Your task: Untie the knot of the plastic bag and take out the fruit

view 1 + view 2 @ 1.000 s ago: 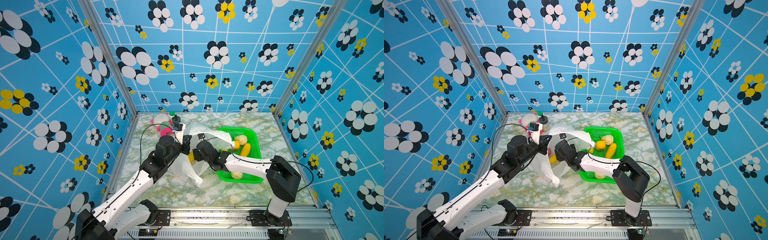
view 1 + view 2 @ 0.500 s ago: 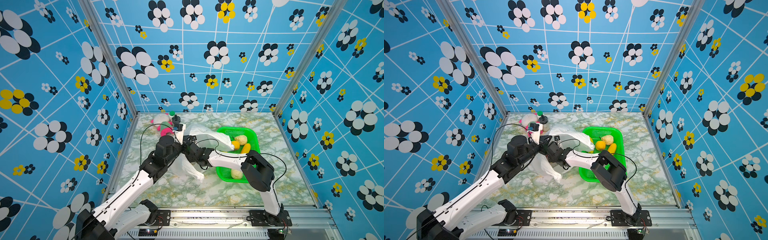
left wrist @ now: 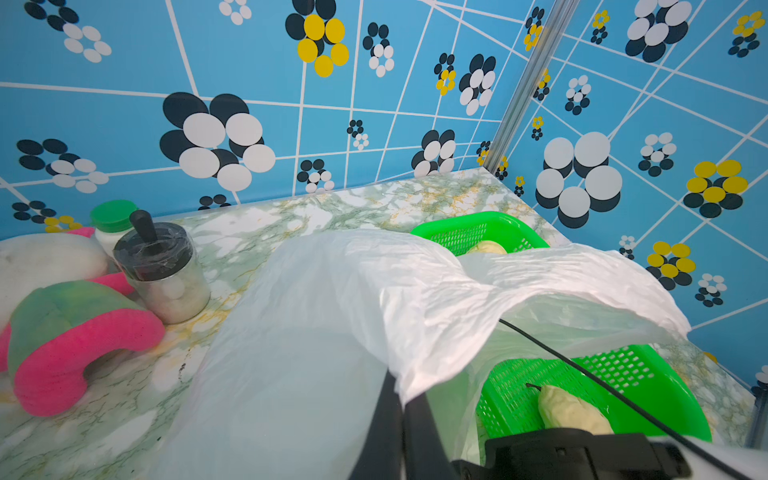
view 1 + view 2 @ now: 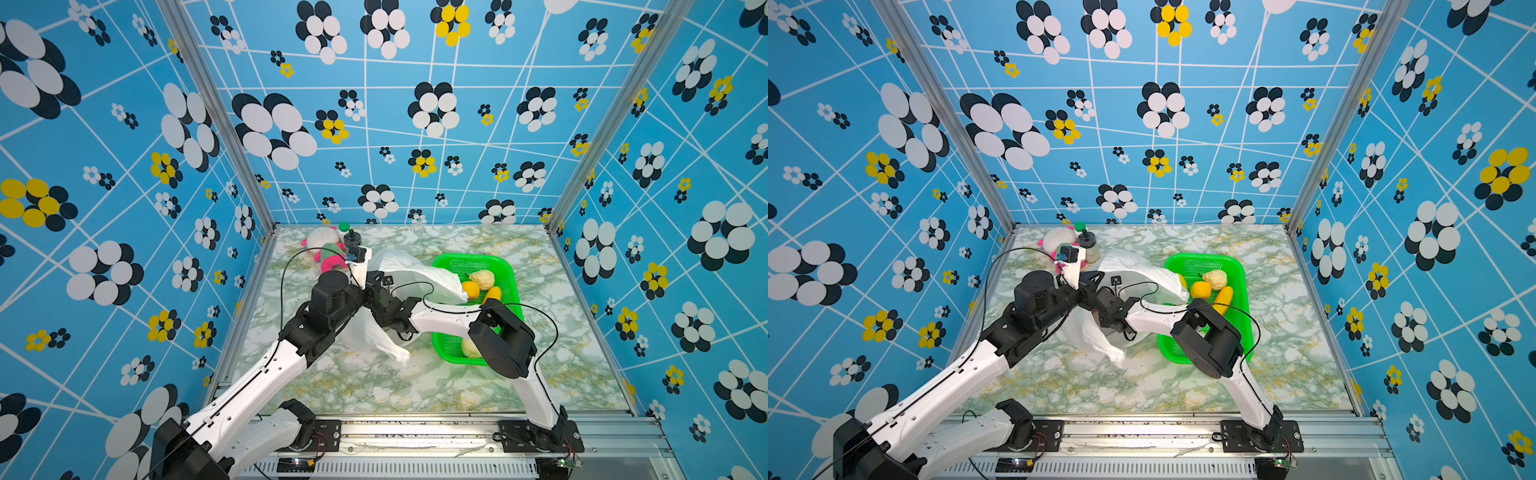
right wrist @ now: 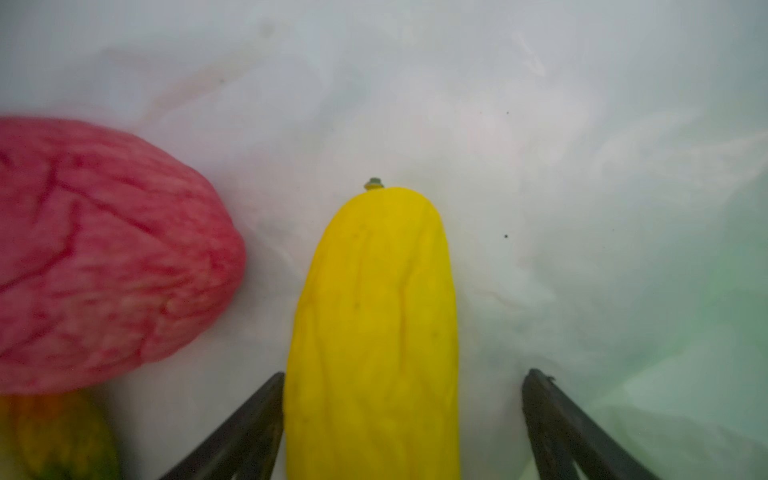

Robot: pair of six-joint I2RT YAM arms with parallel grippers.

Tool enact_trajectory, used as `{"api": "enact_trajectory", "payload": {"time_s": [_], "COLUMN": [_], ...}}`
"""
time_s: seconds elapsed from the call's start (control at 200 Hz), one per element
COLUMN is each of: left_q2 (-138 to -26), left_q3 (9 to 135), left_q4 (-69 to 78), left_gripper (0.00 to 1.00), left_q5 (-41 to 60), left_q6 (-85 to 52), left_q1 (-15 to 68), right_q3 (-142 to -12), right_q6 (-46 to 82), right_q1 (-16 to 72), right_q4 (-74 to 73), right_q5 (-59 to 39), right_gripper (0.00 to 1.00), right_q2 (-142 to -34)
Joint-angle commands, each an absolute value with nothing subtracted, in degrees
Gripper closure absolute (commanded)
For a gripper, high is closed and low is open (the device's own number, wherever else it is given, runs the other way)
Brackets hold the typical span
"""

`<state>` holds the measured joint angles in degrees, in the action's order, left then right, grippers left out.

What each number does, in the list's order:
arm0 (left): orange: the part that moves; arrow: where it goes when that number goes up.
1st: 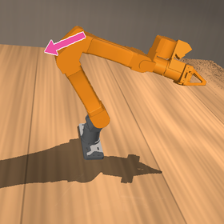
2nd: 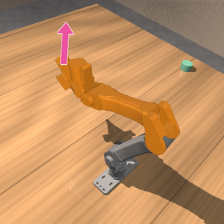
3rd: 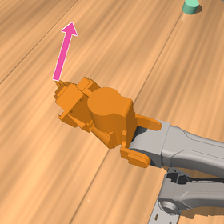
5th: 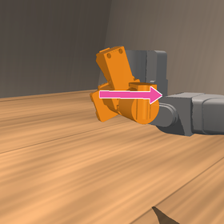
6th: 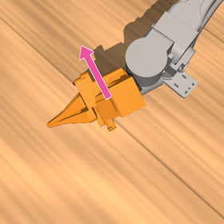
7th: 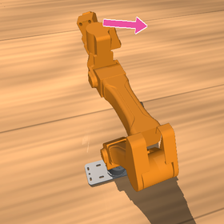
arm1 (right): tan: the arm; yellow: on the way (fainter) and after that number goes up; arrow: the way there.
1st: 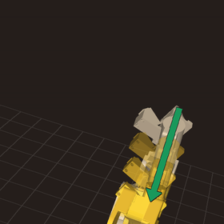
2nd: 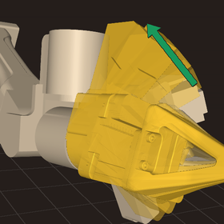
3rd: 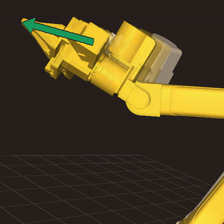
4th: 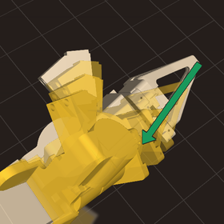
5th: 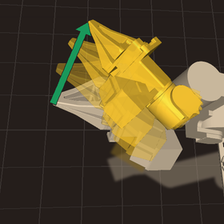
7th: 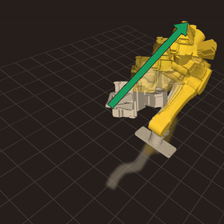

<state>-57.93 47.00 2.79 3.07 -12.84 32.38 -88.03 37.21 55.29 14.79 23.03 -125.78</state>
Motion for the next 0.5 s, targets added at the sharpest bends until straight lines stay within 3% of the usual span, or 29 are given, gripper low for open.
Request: {"api": "enact_trajectory", "payload": {"time_s": [0.0, 0.33, 0.5], "left_q2": [-56.5, -58.0, -57.8], "left_q3": [47.3, 47.9, 48.0], "left_q4": [2.5, 3.4, 3.4], "left_gripper": [1.00, 1.00, 1.00], "left_q5": [3.9, 5.6, 5.1], "left_q6": [-13.4, -13.5, -13.2], "left_q1": [32.2, 32.3, 32.3], "right_q3": [-88.3, -94.6, -94.9], "right_q6": [36.6, 38.1, 39.3], "right_q1": [53.9, 52.8, 51.7], "right_q4": [11.4, 7.8, 7.8], "right_q5": [19.8, 14.7, 14.7], "right_gripper": [0.01, 0.02, 0.17], "right_q2": [-126.9, -131.8, -132.7]}}
